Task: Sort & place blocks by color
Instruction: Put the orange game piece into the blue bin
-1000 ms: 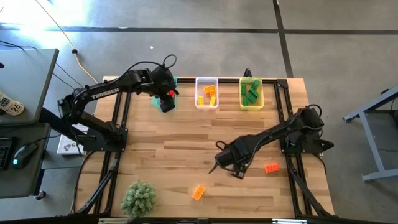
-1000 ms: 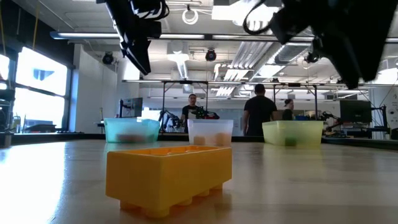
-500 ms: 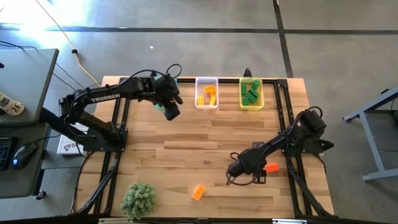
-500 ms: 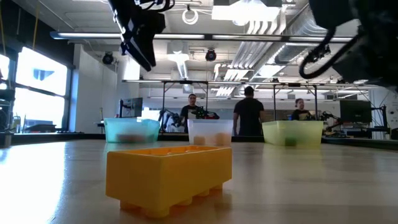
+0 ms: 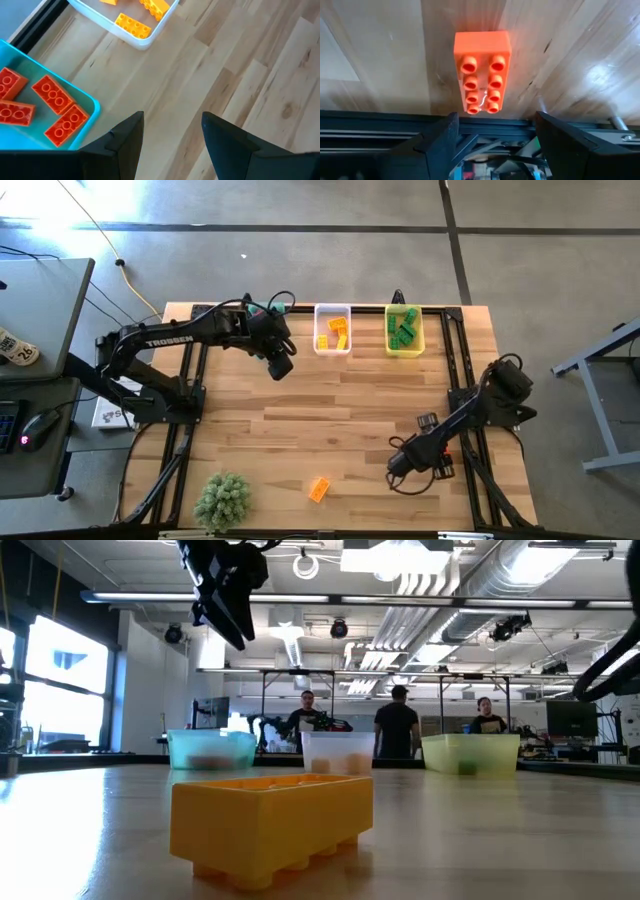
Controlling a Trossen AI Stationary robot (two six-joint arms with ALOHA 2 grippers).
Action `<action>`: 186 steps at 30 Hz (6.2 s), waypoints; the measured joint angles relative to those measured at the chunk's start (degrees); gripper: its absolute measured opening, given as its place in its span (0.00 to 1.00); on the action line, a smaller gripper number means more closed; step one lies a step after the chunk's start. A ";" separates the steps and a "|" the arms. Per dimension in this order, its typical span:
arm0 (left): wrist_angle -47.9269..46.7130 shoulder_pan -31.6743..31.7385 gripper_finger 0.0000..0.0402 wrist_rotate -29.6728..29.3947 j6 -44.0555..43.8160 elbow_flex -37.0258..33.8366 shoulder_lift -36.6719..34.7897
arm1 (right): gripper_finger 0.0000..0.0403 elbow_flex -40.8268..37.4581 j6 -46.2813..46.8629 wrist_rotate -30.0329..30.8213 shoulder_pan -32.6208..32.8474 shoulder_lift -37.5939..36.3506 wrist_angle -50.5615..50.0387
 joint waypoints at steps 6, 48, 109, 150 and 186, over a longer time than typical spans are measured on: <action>0.12 -0.53 0.47 -0.16 -3.44 0.00 0.00 | 0.62 -5.10 3.63 0.13 1.32 -6.49 4.01; 9.87 -0.49 0.47 -0.42 -0.80 0.00 0.00 | 0.27 -20.13 16.86 -7.61 0.19 -16.35 26.15; 22.24 -0.47 0.62 19.96 27.38 0.00 0.00 | 0.27 10.64 -3.68 11.95 -39.91 -16.21 50.69; 42.50 -0.47 0.70 19.31 12.66 0.00 0.00 | 0.27 32.11 -31.30 2.86 -47.66 -16.26 35.46; 50.40 -2.37 0.29 19.91 19.18 -0.02 2.38 | 0.27 32.11 -21.72 0.90 -47.59 -16.24 38.60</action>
